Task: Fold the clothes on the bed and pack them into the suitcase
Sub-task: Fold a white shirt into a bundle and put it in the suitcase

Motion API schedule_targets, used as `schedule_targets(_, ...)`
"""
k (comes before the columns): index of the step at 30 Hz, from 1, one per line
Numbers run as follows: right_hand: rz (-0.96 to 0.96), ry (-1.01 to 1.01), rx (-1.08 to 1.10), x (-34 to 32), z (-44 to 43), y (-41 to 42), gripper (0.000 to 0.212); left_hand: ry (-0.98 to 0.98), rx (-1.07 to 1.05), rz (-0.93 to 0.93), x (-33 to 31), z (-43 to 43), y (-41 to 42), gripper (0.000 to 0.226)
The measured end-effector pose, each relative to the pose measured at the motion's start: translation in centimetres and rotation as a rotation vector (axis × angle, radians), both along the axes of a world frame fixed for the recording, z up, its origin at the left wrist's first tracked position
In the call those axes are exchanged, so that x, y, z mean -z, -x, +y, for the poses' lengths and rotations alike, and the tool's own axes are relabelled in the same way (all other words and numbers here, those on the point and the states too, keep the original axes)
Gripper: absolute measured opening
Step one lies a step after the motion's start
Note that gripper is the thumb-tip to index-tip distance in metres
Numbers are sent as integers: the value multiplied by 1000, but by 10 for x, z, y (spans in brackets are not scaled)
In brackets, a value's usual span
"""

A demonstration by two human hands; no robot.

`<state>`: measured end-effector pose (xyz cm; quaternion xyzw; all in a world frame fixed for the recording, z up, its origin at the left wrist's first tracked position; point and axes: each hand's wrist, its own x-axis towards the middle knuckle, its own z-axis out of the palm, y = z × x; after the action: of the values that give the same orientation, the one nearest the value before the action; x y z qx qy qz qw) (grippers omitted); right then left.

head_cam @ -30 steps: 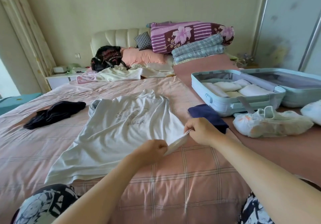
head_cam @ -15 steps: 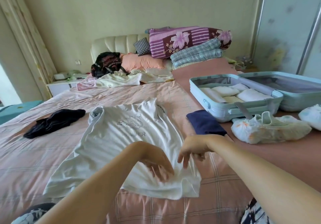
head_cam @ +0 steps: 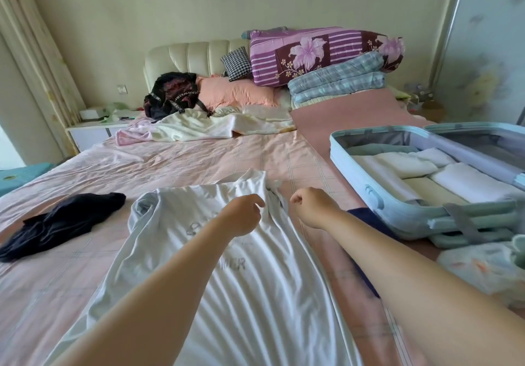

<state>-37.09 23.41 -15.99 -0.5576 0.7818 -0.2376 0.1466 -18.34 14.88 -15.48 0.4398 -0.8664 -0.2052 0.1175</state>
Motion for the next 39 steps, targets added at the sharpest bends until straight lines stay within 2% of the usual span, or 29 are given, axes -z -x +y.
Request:
schedule_targets(6,-98,-42,33,26,-86,13,34,123,27,-41,25,-66,37,41)
schedule_targets(9,-124,-57,18,47,-113,12,56,209,40,-41,39,-87,52,43)
schedule_targets(11,-80,-51,-14,55,-124,18,52,266,48,-12,47,-98,60,42)
schedule_targets(13,46,5,60,52,-128,33,37,332,48,33,54,-107,67,42)
schedule_targets(15,317,76,207,40,-122,57,29,406,46,61,58,-113,74,42)
schedule_targets(17,565,-19,276,32,-112,83,24,441,64,22,62,-114,83,44)
schedule_targets(20,698,-268,314,32,-98,104,26,281,125,-174,72,-111,98,54)
schedule_targets(22,730,-275,270,40,-95,107,27,161,147,-329,81,-110,106,61)
schedule_targets(23,709,-237,232,46,-97,108,33,136,144,-373,83,-111,110,62)
schedule_targets(25,525,-146,168,53,-103,106,45,178,109,-355,82,-115,113,56)
schedule_targets(29,147,79,246,46,-120,105,54,292,56,-245,71,-127,118,40)
schedule_targets(31,76,-19,286,45,-130,113,53,353,59,-170,73,-134,122,34)
schedule_targets(33,54,-165,265,44,-137,121,37,419,81,-33,74,-142,129,28)
schedule_targets(35,-90,-159,248,42,-143,129,30,498,137,36,71,-153,140,33)
schedule_targets(37,-276,-7,262,38,-148,136,25,508,191,-66,64,-165,154,48)
schedule_targets(39,-429,149,311,30,-148,141,13,386,203,-276,56,-175,168,53)
